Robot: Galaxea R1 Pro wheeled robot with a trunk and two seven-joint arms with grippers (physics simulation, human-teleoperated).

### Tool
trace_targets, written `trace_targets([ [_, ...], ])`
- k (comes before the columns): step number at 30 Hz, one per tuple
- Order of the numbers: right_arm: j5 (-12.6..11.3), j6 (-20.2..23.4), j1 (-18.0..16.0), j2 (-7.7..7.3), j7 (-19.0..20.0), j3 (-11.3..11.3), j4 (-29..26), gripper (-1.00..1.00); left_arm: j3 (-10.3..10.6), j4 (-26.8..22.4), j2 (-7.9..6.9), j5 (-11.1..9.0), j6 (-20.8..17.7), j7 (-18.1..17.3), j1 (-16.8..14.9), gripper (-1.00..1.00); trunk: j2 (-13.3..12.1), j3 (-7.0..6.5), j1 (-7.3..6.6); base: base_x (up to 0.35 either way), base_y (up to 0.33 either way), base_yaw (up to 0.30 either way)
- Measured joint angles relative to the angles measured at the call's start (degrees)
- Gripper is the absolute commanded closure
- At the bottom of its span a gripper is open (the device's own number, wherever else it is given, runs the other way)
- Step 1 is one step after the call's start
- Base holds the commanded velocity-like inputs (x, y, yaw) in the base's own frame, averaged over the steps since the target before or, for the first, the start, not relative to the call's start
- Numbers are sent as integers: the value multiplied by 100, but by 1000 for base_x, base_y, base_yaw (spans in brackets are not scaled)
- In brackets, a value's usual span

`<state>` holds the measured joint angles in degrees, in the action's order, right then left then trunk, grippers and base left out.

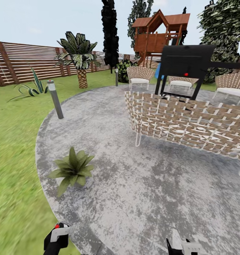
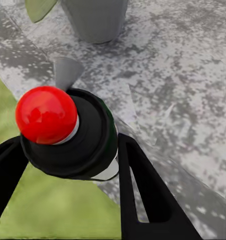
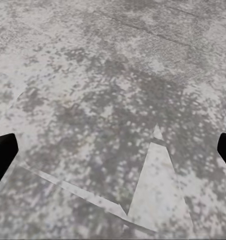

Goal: Pick up the pesticide atomizer in the garden and spray insectifuge to fully cover both potted plants in the garden.

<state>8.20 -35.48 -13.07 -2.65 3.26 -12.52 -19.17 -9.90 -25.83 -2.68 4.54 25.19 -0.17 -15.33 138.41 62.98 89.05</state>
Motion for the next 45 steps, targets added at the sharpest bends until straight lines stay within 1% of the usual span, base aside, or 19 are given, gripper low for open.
trace_targets([
  [13, 0, -7, 0, -1, 4, 0, -9, -100, -3, 0, 0, -8, 0, 0, 0, 100, 0, 0, -1, 49, 306, 273],
  [18, -1, -9, 0, -1, -3, 0, -9, -100, 5, 0, 0, -5, 5, 0, 5, 100, 0, 0, -1, 89, 217, 227],
  [23, -2, -9, 1, -1, -7, 0, -17, -100, 13, 2, 0, -9, 21, 0, 7, 100, 0, 0, 0, 20, 42, 160],
  [30, 11, -7, 1, -17, 11, 7, -39, -100, 16, 3, -4, 19, 87, -44, 11, 100, 0, 0, 0, 2, 3, 23],
  [31, 14, -6, 1, -26, 16, 11, -40, -100, 43, -7, -6, 29, 97, -57, 52, 100, 0, 0, 0, 0, 0, 0],
  [32, -20, -24, 28, 6, -13, -21, -8, -100, 7, 27, 26, 0, 129, -29, 85, 100, 0, 1, 0, 0, 0, 0],
  [34, -66, -27, 33, 71, -71, -83, 56, -100, -55, 93, 24, -68, 163, 27, 151, 100, 0, 0, 0, 0, 0, 0],
  [36, -72, -27, 34, 114, -129, -119, 118, -100, -58, 160, 23, -103, 150, 84, 205, 100, 0, 0, 0, 0, 0, 0],
  [40, -87, -34, -13, 128, -146, -142, 84, -100, -65, 235, -33, -38, 129, 197, 221, 100, 0, 0, 0, 0, 0, 0],
  [45, -84, -40, -29, 129, -147, -147, 65, -100, -15, 167, -48, 1, 120, 345, 215, 100, 0, 0, 0, 0, 0, 0],
])
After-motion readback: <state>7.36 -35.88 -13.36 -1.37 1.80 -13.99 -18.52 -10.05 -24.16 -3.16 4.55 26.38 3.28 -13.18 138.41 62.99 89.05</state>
